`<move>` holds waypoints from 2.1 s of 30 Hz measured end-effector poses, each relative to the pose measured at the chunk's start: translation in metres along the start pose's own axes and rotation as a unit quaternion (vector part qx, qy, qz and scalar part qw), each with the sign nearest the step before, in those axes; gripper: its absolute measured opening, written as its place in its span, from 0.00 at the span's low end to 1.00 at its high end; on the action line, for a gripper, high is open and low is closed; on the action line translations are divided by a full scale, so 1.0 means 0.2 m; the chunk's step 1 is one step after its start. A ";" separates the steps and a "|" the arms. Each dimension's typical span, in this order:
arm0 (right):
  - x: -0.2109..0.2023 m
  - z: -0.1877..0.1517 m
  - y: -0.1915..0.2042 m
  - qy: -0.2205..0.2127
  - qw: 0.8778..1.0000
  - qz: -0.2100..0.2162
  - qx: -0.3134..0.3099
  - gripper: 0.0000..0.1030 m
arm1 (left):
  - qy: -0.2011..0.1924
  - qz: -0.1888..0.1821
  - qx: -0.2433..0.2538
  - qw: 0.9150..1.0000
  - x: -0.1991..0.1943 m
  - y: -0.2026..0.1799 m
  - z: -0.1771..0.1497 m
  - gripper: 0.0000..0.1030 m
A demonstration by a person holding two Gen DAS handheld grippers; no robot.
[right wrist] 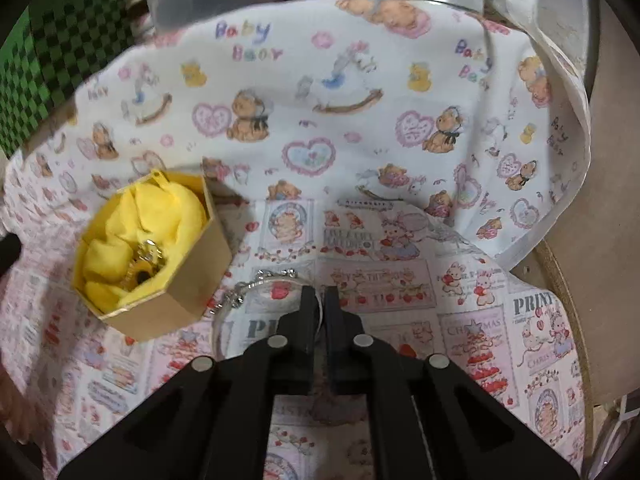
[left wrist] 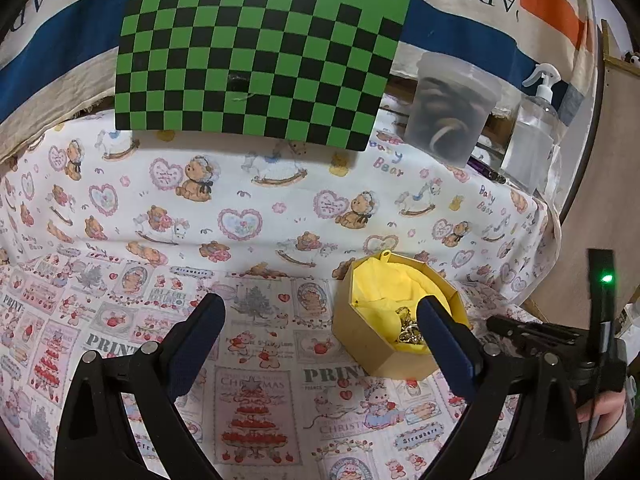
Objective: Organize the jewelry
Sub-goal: 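Reach the right tool to the large silver hoop and grasp it, then pass the silver hoop from the right tool into the left tool's fingers, then carry the silver hoop in the left tool over the gold box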
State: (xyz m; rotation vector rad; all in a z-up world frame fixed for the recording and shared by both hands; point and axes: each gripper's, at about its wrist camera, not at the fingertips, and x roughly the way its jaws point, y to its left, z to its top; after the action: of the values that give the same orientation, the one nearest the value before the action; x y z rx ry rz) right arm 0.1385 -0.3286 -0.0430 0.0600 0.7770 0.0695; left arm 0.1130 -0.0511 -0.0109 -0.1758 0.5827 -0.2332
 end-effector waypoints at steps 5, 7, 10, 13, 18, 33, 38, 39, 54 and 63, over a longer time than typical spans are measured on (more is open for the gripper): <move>-0.22 0.00 0.03 -0.093 0.994 0.040 -0.028 0.04 | -0.005 -0.009 -0.001 1.000 -0.03 -0.01 0.00 0.93; -0.31 0.00 0.07 -0.133 0.989 0.055 -0.042 0.04 | -0.007 -0.014 0.001 1.000 -0.03 -0.02 0.00 0.93; -0.41 0.00 0.12 -0.178 0.979 0.081 -0.061 0.04 | -0.011 -0.025 0.014 1.000 -0.05 -0.05 0.00 0.93; -0.49 -0.03 0.19 -0.211 0.968 0.108 -0.084 0.04 | -0.011 -0.064 0.031 0.997 -0.07 -0.10 -0.01 0.93; -0.50 -0.07 0.28 -0.211 0.961 0.136 -0.114 0.04 | -0.002 -0.135 0.055 0.989 -0.11 -0.19 -0.03 0.84; -0.49 -0.14 0.39 -0.211 0.954 0.153 -0.145 0.05 | 0.072 -0.195 0.000 0.978 0.00 -0.15 -0.04 0.03; -0.44 -0.15 0.40 -0.184 0.959 0.161 -0.145 0.22 | -0.012 -0.083 0.057 0.995 -0.13 -0.17 0.01 0.03; -0.43 -0.16 0.42 -0.177 0.959 0.165 -0.148 0.25 | -0.027 -0.065 0.071 0.995 -0.16 -0.18 0.02 0.03; -0.28 -0.26 0.58 -0.062 0.950 0.232 -0.199 0.50 | 0.041 0.117 0.229 0.965 -0.12 -0.22 0.06 0.03; -0.22 -0.28 0.61 -0.030 0.953 0.210 -0.217 0.54 | 0.213 0.157 0.157 0.952 0.08 -0.08 0.00 0.04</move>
State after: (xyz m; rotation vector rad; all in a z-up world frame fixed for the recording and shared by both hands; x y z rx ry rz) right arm 0.0632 -0.2085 -0.0420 -0.1916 0.6639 0.6385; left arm 0.1227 -0.0716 -0.0162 0.2836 0.9820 -0.0493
